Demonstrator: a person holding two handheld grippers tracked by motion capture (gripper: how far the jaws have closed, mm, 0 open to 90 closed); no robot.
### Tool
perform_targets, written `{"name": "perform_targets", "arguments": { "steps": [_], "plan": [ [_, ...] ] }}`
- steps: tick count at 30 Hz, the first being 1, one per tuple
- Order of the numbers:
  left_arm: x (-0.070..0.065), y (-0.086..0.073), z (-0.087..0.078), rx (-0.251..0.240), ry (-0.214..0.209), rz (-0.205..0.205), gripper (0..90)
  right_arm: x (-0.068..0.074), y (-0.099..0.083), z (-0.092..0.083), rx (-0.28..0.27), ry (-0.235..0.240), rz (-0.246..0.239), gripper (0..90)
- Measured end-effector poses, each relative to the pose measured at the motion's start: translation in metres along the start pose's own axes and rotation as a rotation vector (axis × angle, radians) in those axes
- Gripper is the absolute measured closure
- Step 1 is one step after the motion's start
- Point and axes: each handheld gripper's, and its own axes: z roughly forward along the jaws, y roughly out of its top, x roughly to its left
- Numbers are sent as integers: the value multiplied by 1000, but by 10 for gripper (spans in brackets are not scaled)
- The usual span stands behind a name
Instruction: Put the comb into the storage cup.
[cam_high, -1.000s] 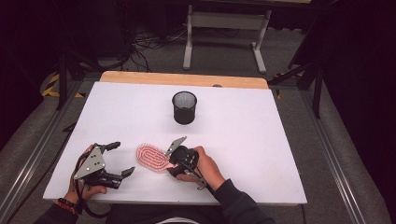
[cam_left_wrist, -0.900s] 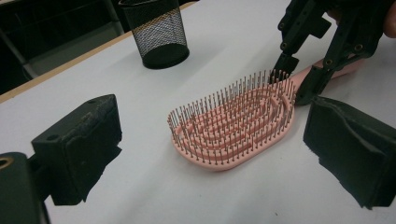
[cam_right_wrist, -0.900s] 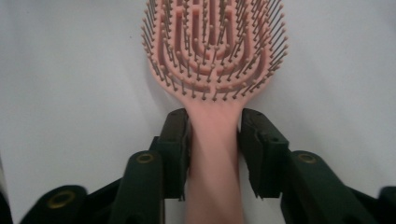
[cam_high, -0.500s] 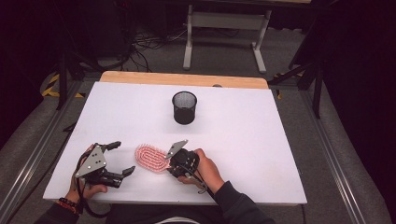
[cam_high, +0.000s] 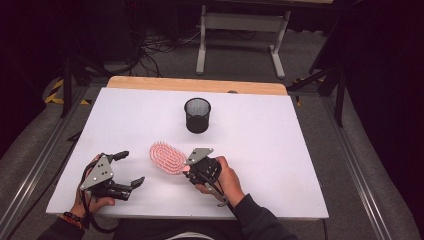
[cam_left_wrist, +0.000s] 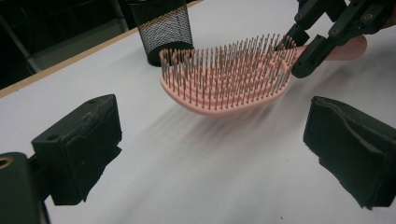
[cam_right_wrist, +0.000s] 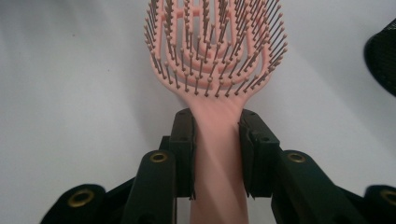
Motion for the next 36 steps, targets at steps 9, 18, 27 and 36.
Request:
{"name": "perform_targets", "arguments": {
  "steps": [9,18,27,36],
  "plan": [
    [-2,1,3,23,-14,8,58,-11,-9,-17,-99,-55,16,689],
    [-3,2,3,25,-26,16,66,-20,-15,-35,-164,-78,20,689],
    [-2,-1,10,69,-57,4,75,-23,-22,-52,-245,-143,12,689],
    [-3,-1,11,80,-52,17,75,-24,-27,-61,-285,-187,12,689]
  ]
}}
